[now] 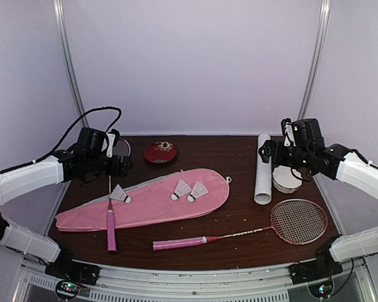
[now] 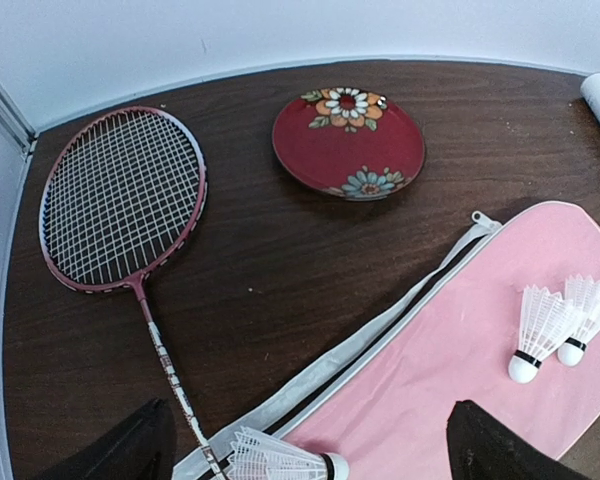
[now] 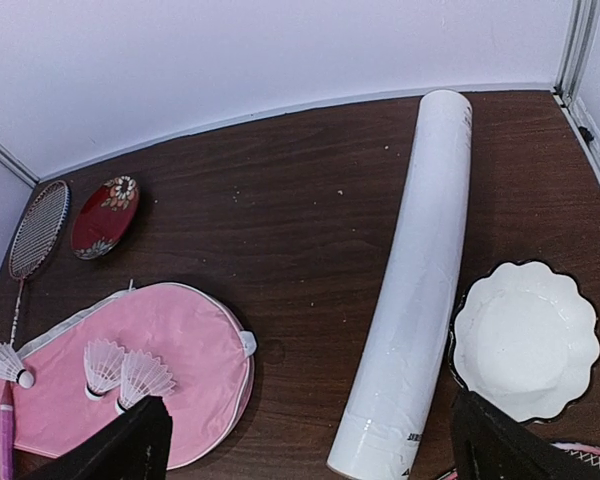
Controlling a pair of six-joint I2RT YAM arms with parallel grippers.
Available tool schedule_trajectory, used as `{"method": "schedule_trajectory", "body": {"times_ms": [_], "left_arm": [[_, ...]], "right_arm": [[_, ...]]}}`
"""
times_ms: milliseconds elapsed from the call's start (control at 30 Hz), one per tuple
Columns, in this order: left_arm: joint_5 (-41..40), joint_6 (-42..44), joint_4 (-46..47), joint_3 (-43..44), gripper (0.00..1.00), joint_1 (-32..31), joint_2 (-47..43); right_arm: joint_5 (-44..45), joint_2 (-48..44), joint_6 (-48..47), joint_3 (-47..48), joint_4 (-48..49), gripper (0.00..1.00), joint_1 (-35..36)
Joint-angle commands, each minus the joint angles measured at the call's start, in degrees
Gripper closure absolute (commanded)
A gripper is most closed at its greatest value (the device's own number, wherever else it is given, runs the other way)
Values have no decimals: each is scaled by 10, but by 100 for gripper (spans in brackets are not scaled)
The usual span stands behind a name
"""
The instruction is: Pack up the badminton gear
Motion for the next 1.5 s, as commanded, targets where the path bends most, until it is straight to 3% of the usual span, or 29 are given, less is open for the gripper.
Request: {"method": "schedule_trajectory", "body": {"times_ms": [0, 167, 500, 1033, 1467], "left_arm": [[-35, 11, 50, 1, 2, -16, -19], [-25, 21, 66, -2, 2, -24, -30], [-33, 28, 87, -16, 2, -28, -42], [-36, 28, 118, -47, 2, -29, -67], [-24, 31, 149, -58, 2, -29, -51]], "right_arm": [[16, 25, -2, 62, -59, 0, -13], [-17, 80, 2, 137, -105, 0, -73], [2, 274, -15, 323, -200, 0, -150], [6, 536, 13, 558, -288, 1, -154], [40, 649, 17, 609, -318, 3, -155]]}}
